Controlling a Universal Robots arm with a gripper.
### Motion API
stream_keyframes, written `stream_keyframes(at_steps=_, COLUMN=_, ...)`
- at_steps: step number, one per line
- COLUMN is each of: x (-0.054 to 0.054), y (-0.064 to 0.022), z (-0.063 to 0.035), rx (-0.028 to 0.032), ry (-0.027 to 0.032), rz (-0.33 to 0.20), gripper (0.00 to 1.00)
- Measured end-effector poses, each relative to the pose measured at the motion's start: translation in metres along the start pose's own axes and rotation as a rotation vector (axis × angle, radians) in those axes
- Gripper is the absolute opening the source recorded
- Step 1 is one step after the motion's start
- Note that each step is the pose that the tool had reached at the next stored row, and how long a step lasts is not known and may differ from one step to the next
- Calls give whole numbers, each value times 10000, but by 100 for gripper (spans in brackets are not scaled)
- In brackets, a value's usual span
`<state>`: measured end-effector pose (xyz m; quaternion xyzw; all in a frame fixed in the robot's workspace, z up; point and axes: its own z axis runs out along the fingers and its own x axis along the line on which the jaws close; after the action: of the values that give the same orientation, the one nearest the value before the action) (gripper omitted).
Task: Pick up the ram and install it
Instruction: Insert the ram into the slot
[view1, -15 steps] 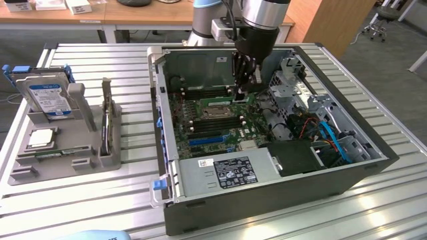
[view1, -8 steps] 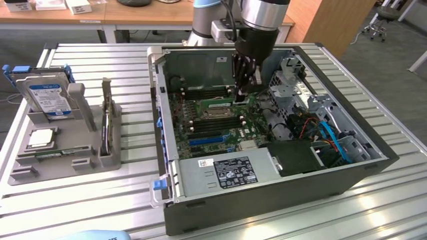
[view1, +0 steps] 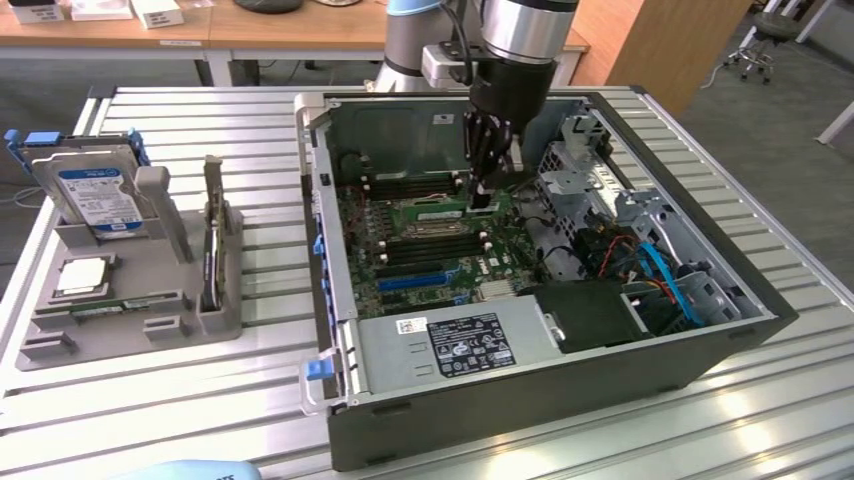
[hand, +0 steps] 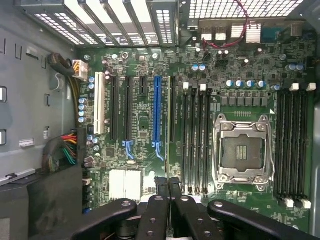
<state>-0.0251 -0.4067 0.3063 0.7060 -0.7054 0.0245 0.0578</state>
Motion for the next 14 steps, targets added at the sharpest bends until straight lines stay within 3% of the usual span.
stream_keyframes(at_steps=14, x=-65, y=0, z=11, rx=0, ry=-1, rz=15, gripper=12)
